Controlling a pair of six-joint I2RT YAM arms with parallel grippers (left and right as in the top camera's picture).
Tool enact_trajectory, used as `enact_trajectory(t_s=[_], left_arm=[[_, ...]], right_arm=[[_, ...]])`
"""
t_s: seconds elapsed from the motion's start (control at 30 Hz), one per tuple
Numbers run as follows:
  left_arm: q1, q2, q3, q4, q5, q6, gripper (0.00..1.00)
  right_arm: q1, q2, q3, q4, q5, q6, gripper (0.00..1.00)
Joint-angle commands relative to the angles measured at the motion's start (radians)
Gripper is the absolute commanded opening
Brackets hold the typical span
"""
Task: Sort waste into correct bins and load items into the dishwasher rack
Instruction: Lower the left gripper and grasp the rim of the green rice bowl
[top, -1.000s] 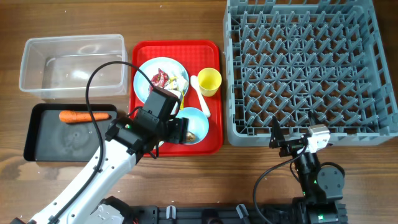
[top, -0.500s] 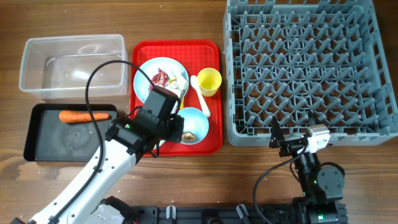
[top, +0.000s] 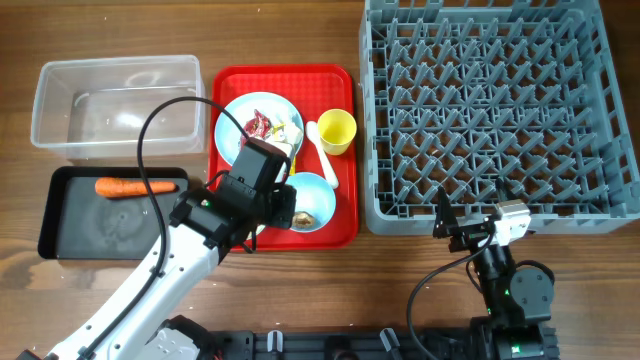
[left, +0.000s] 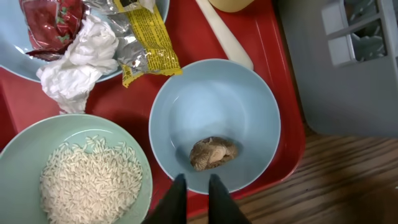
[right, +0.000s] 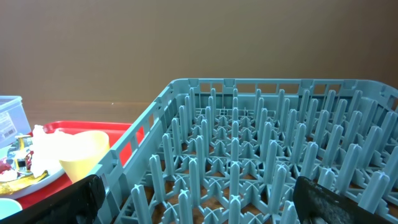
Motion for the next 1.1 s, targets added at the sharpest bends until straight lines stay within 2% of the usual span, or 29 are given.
enact_trajectory(t_s=[0.0,0.03,0.07,0.1,0.13,0.17,0.2,0.23,0.27,0.3,0.33,0.37,0.4,0.47,0.5,0.53,0.63,0.73,0.77,0.8,1.07], left_arm=[[-0.003,-0.01,0.013,0.004,0.001,0.007,0.52],[-0.003,-0.01,0.013,0.003,0.001,0.007,0.23],[-0.003,-0.01,0.013,0.002,0.001,0.007,0.04],[-0.003,-0.01,0.013,0.004,0.001,0.007,0.12],[-0.003,-0.01,0.013,0.003,0.001,0.007,0.41],[-0.003,-0.01,0.013,0.002,0.001,0.007,0.04],[-0.003,-0.01,0.013,-0.001,0.002,0.007,0.04],[-0.003,-0.01,0.013,0.0,0.001,0.007,0.18],[-0.003,-0.01,0.013,0.0,0.001,0.007,0.23],[-0.003,-0.01,0.013,0.0,0.001,0.007,0.04],[-0.003,-0.01,0.013,0.0,0.001,0.007,0.1],[-0.003,-0.01,0.013,0.0,0.001,0.007,0.25],[-0.003,-0.01,0.013,-0.001,0.001,0.007,0.04],[-0.003,-0.01,0.013,-0.008,0.001,0.007,0.04],[-0.003,-0.01,0.013,-0.01,0.01,-0.003,0.23],[-0.003,-0.01,0.013,-0.021,0.013,-0.014,0.59],[-0.003,-0.005,0.013,-0.103,0.011,-0.023,0.77],[-0.003,-0.005,0.012,-0.168,-0.023,-0.037,0.75],[-0.003,-0.003,0.011,-0.187,-0.062,-0.054,0.66],[-0.003,0.0,0.006,-0.191,-0.081,-0.053,0.64],[-0.003,0.132,-0.037,-0.162,-0.108,-0.049,0.65]], right_arm=[[-0.004,-0.003,-0.001,0.004,0.003,0.014,1.0],[-0.004,-0.003,-0.001,0.004,0.003,0.014,1.0],[-0.004,-0.003,-0.001,0.004,0.003,0.014,1.0],[-0.004,-0.003,-0.001,0.004,0.003,0.014,1.0],[-0.004,-0.003,-0.001,0.004,0.003,0.014,1.0],[-0.004,-0.003,-0.001,0.004,0.003,0.014,1.0],[-0.004,-0.003,-0.001,0.004,0.003,0.014,1.0],[-0.004,-0.003,-0.001,0.004,0.003,0.014,1.0],[-0.004,-0.003,-0.001,0.004,0.003,0.014,1.0],[-0.004,-0.003,-0.001,0.004,0.003,0.014,1.0],[-0.004,-0.003,-0.001,0.004,0.003,0.014,1.0],[-0.004,-0.003,-0.001,0.004,0.003,0.014,1.0],[-0.004,-0.003,-0.001,0.004,0.003,0.014,1.0],[-0.004,-0.003,-0.001,0.004,0.003,0.014,1.0],[-0.004,-0.003,-0.001,0.004,0.003,0.014,1.0],[-0.004,-0.003,-0.001,0.004,0.003,0.014,1.0],[-0.004,-0.003,-0.001,0.004,0.003,0.014,1.0],[-0.004,-0.003,-0.001,0.004,0.003,0.014,1.0],[-0.004,-0.003,-0.001,0.004,0.003,0.014,1.0],[-0.004,-0.003,-0.001,0.004,0.003,0.014,1.0],[-0.004,-0.003,-0.001,0.004,0.003,0.014,1.0]])
